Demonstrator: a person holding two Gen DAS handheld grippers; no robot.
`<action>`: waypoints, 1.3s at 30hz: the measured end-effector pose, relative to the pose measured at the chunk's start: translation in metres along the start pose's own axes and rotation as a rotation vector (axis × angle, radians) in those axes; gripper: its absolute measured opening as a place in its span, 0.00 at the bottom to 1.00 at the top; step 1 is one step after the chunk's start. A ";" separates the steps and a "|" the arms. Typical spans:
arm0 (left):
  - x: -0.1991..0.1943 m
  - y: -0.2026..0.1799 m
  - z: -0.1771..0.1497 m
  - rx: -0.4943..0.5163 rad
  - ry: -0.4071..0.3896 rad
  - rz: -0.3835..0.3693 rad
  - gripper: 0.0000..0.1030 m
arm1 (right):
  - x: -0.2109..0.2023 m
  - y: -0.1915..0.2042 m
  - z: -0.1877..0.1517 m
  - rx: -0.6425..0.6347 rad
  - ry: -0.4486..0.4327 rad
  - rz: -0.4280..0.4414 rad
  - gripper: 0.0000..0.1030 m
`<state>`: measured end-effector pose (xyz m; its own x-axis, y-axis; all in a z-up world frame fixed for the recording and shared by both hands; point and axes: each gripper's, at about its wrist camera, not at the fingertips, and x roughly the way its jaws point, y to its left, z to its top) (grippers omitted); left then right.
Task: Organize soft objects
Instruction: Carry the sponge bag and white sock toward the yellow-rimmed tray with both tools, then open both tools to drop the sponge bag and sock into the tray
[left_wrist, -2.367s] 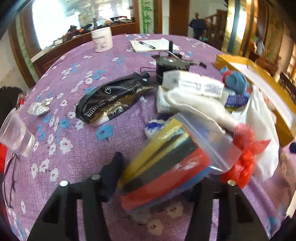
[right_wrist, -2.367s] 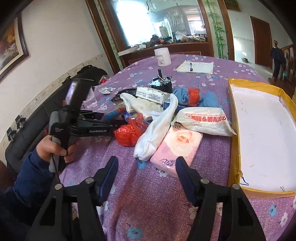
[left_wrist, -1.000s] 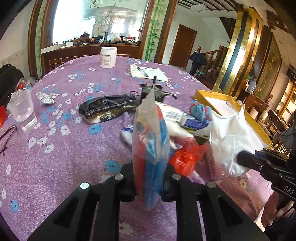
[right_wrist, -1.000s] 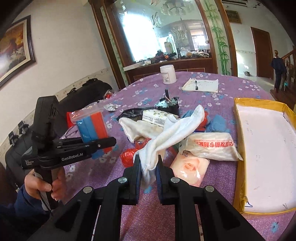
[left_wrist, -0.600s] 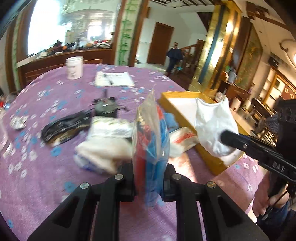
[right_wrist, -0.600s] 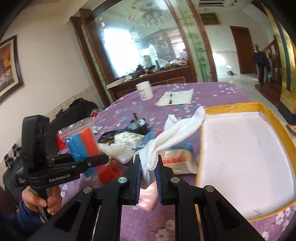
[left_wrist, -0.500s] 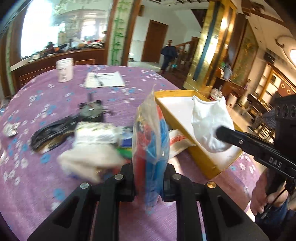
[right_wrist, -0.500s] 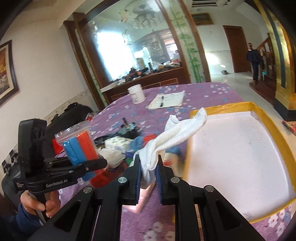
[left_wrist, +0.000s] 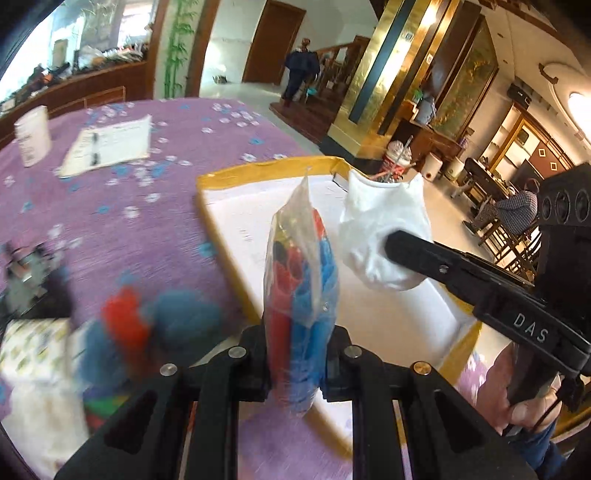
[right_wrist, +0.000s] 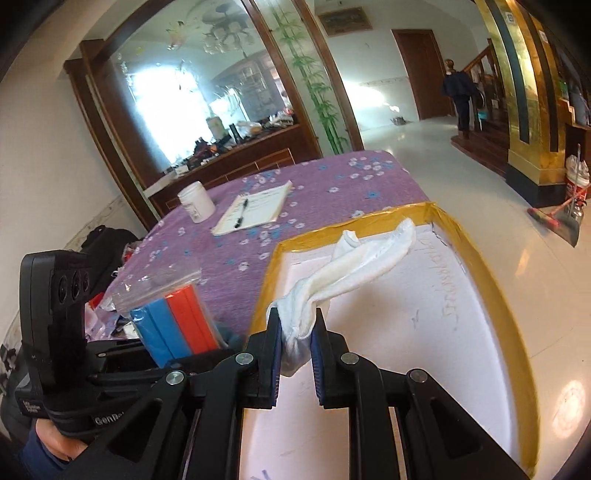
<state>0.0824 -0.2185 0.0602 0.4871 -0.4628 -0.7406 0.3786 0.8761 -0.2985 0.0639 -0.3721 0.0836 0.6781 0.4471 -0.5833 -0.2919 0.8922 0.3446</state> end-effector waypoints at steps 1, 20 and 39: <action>0.009 -0.003 0.007 -0.002 0.014 -0.001 0.17 | 0.003 -0.004 0.004 0.002 0.012 0.000 0.15; 0.094 0.001 0.050 -0.061 0.132 0.120 0.29 | 0.092 -0.056 0.037 0.097 0.212 -0.059 0.25; 0.016 0.002 0.027 -0.103 -0.018 0.023 0.75 | -0.033 -0.012 -0.003 0.119 -0.099 0.002 0.45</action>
<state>0.1121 -0.2281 0.0637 0.5088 -0.4438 -0.7377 0.2850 0.8954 -0.3421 0.0426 -0.3978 0.0963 0.7426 0.4356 -0.5087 -0.2158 0.8747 0.4339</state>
